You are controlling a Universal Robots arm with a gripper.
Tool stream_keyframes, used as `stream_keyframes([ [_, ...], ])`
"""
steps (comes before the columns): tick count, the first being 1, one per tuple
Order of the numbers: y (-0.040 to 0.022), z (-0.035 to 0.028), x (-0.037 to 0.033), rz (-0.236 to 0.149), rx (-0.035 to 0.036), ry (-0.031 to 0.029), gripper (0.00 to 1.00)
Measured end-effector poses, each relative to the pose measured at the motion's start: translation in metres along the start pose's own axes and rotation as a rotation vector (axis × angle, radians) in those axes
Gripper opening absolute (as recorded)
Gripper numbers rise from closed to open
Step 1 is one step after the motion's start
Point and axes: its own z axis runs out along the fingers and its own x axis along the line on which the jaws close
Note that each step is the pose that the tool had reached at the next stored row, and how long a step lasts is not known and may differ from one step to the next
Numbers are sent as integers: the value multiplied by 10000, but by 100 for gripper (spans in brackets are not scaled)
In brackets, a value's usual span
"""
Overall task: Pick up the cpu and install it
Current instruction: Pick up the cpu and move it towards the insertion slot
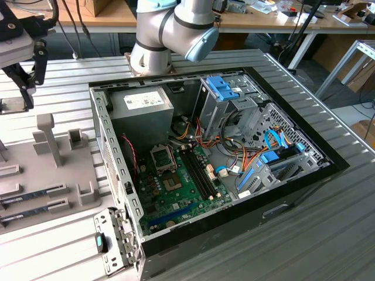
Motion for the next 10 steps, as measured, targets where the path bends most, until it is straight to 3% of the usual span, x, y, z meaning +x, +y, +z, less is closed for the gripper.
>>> stream_keyframes([
  [6,1,3,-94,0,1,6,47],
  [10,3,5,-192,0,0,11,47],
])
